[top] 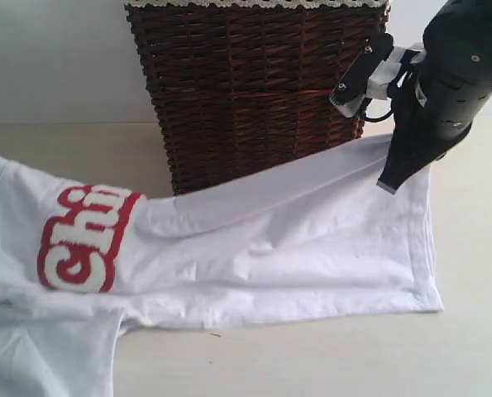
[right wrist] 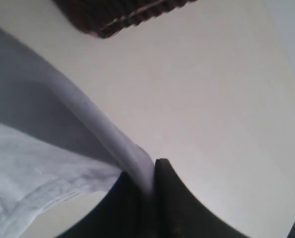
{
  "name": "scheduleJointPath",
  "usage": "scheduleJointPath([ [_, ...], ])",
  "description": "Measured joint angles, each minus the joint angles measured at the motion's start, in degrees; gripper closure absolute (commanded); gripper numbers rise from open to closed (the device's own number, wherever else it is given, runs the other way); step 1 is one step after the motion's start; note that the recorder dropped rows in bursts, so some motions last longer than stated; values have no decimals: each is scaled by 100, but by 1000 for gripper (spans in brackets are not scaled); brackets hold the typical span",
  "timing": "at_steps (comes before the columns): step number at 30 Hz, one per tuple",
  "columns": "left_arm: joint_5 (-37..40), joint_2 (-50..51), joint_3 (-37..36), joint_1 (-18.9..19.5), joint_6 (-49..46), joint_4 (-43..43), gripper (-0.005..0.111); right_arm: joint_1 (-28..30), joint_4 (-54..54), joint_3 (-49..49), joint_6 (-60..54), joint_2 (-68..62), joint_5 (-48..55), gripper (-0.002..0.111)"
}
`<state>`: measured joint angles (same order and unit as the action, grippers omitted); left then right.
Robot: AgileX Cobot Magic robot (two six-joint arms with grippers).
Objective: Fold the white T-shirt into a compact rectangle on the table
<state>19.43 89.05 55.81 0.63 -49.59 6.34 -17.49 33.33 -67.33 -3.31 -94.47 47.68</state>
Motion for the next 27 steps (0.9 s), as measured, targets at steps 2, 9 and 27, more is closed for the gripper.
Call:
scheduleJointPath([
  [2, -1031, 190, 0, 66, 25, 10, 107, 0, 460, 0, 400, -172, -450, 108],
  [9, -2078, 1098, 0, 209, 200, 25, 51, 0, 1700, -98, 1884, -776, -985, 90],
  [27, 583, 756, 0, -905, 1817, -424, 107, 0, 1184, -133, 2764, 473, -1499, 108],
])
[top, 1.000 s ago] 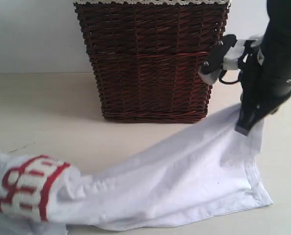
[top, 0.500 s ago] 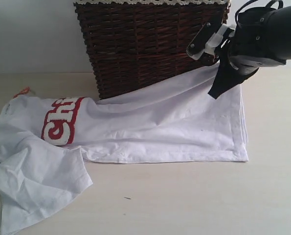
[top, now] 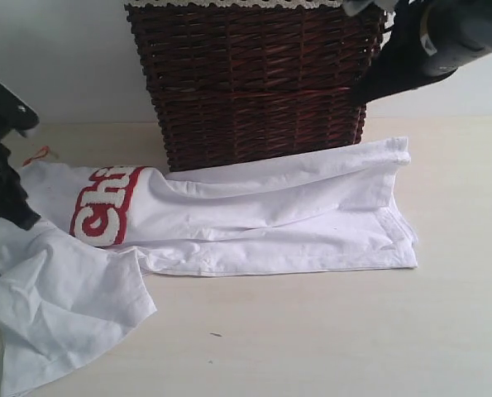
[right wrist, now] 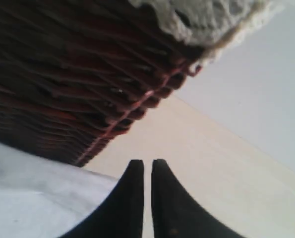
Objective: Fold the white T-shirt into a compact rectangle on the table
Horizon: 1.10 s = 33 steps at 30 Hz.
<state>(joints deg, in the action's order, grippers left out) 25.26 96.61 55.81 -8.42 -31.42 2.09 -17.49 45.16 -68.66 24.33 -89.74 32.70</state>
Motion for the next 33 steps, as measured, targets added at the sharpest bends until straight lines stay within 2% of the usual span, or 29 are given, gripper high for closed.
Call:
scheduleJointPath([
  [3, 717, 0, 0, -476, -469, -486, 107, 0, -1229, 0, -1103, 254, -143, 108],
  [5, 1076, 0, 0, -831, -605, -657, 107, 0, -1761, 0, -1445, 333, -170, 108],
  [8, 1388, -14, -124, -1259, -670, -928, 107, 0, -2102, 0, -1651, 400, -169, 108],
  [11, 1353, 49, -563, -1632, -695, -1073, 107, 0, -2200, 0, -1723, 411, -92, 108],
  [17, 834, 546, -1106, -1994, -94, -1141, 107, 0, -2236, 0, -1731, 411, -44, 108],
  [21, 1030, 684, -1073, -2021, 312, -1141, 107, 0, -2255, 0, -1731, 420, -32, 108],
  [25, 1682, 709, -1044, -2212, 683, -1131, 107, 0, -2264, 0, -1736, 447, -32, 108],
  [31, 3159, 527, -1262, -2967, 1248, -1145, 107, 0, -2410, 0, -1745, 611, -32, 108],
  [33, 3430, 357, -1286, -3118, 1399, -1177, 107, 0, -2543, 0, -1820, 676, -20, 108],
])
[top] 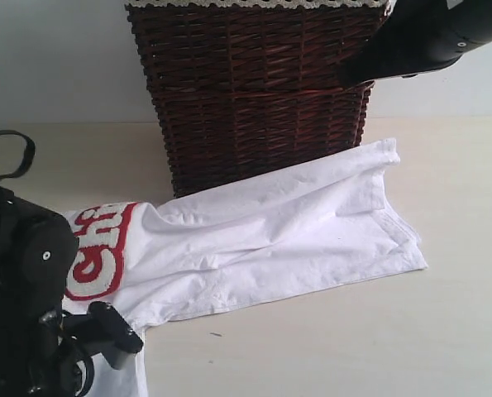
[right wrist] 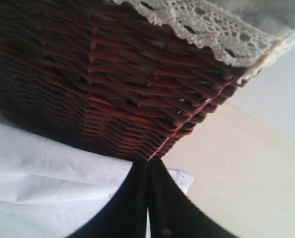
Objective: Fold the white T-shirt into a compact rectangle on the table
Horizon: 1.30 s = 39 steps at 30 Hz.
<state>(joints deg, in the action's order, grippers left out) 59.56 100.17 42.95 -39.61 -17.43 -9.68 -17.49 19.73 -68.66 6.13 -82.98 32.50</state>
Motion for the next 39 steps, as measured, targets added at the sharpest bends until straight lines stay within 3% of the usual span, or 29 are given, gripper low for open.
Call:
scheduleJointPath([
  [4, -126, -518, -14, -56, 87, 34, 107, 0, -537, 0, -437, 108, 124, 108],
  [8, -1005, -1299, 179, 1, 321, 230, 107, 0, -1458, 0, -1336, 36, 435, 108],
  [11, -1998, -1826, 288, 390, 1022, 461, 107, 0, -1751, 0, -1651, -242, 804, 108],
  [14, -2428, -1941, 313, 1107, 1852, 886, 107, 0, -1786, 0, -1729, -670, 1108, 108],
  [18, -2522, -1647, 313, 2041, 2632, 1344, 107, 35, -1742, 126, -1751, -1417, 1074, 108],
  [22, -2863, -1261, 313, 2596, 2789, 1442, 107, 275, -1567, 258, -1608, -2258, 632, 108],
  [31, -4084, -424, 313, 2781, 2661, 1565, 107, 862, -1096, 269, -849, -3303, -956, 108],
  [39, -4410, 294, 313, 3230, 2540, 1585, 107, 863, -1074, 360, -613, -3481, -1129, 108],
])
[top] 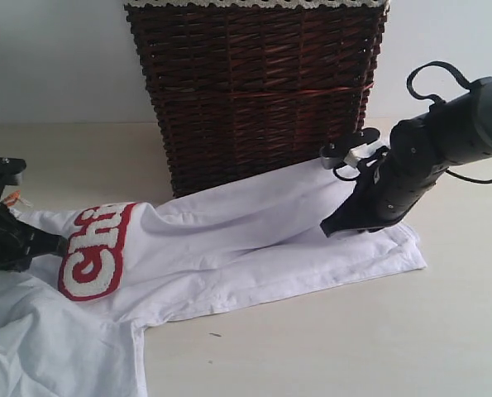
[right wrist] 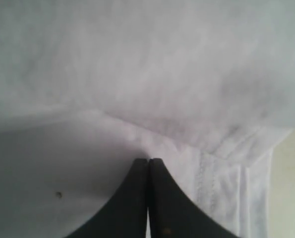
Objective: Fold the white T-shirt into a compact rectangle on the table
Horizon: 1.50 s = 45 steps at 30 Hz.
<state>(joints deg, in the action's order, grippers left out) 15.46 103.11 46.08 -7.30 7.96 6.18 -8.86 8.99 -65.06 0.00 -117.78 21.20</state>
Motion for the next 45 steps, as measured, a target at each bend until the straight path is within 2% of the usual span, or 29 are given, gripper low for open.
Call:
scheduleJointPath([
  [3, -79, 158, 0, 347, 0, 0, 107, 0, 19, 334, 31, 113, -329, 108],
  [7, -241, 302, 8, 601, 0, -12, 107, 9, 19, 802, 109, 358, -497, 108],
  [12, -530, 377, 8, 604, 0, -35, 107, 9, -23, 1325, 155, 727, -389, 108],
  [19, -616, 377, 8, 604, 73, -76, 107, 9, -119, 1781, 216, 1225, 512, 108],
  [22, -553, 242, -36, 470, 95, -76, 107, 9, -130, 1820, 216, 1299, 681, 108],
  [26, -428, -318, -121, -33, 25, -86, 107, 9, -141, 1894, 216, 1403, 627, 108],
  [30, -10, -951, -121, -722, -25, -86, 107, 9, -151, 1937, 232, 1603, 383, 108],
  [32, 351, -1161, -121, -1136, -140, -86, 107, 9, -151, 1937, 259, 1729, 183, 108],
  [39, 1414, -1358, -431, -3018, -301, -63, 107, 9, -629, 1937, 280, 2043, -153, 108],
  [42, 1565, -1228, -562, -3422, -139, -63, 107, 9, -721, 1937, 280, 2107, -153, 108],
  [45, 1589, -1009, -730, -3666, -42, -63, 107, 9, -783, 1937, 280, 2143, -153, 108],
])
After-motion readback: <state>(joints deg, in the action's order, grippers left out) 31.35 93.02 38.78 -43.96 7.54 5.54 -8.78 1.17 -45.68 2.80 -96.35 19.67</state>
